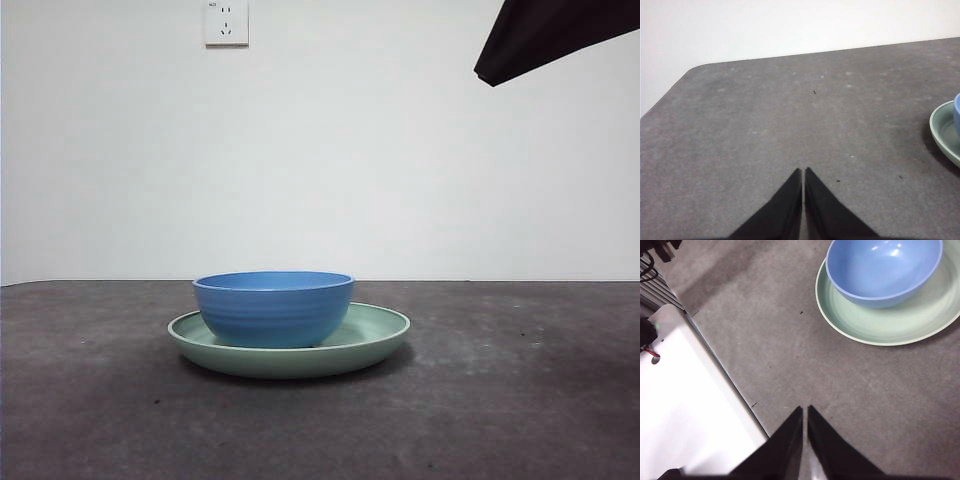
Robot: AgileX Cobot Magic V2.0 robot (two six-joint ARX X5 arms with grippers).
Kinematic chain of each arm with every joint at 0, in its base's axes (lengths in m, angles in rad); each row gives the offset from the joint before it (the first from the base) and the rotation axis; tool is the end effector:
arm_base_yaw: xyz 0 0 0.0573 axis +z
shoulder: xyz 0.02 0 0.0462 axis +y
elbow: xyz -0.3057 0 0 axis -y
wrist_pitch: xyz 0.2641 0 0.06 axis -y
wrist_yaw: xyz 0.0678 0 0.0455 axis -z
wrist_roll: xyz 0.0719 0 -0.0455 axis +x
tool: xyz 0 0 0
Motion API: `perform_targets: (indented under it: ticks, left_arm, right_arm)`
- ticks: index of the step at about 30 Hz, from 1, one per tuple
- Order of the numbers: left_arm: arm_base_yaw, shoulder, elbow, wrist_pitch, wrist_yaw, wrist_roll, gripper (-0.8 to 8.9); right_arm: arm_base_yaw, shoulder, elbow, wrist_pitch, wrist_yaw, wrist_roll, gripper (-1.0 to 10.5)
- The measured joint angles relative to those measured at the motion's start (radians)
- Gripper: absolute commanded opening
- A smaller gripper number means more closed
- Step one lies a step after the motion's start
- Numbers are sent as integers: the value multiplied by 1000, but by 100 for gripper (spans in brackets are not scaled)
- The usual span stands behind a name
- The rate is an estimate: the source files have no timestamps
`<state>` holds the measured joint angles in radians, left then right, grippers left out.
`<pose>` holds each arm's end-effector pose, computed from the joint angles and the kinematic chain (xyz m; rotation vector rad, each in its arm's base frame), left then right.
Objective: Pick up the blue bowl, put it on the green plate, put it on desk
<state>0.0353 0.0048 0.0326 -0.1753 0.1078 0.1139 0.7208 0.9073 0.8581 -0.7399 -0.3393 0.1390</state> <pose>0.1146 -0.0037 0.1518 0.1031 0.1429 -0.0807 0.1299 0.1460 0.2950 -0.0373 0.8773 0.9426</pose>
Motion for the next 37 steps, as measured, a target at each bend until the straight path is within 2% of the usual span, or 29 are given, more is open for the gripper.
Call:
perform_targets:
  ticks: [5,8,11,16,21,25,29,37]
  left_arm:
    - [0,0,0,0,0,0,9]
    - [0,0,0,0,0,0,9]
    - [0,0,0,0,0,0,9]
    - [0,0,0,0,0,0,9]
    - [0,0,0,0,0,0,9]
    - [0,0,0,0,0,0,9]
    - [0,0,0,0,0,0,9]
    - [0,0,0,0,0,0,9]
  right_arm:
    - [-13,-8,-1,0,4,-2,8]
    - [-64,-59,-5,11,11,-39,8]
    - [-156,-139,-35,106,27,-62,8]
    - [-344,-299,-174,357,32,-74,8]
    - [-517,-492,-386,578,111,-80,8]
    - [-617,-618,-540,675,178,-83,8]
    - [-680,-719,-657,695,229,-83,8]
    - [-725,-845,-788,699,237,-83,8]
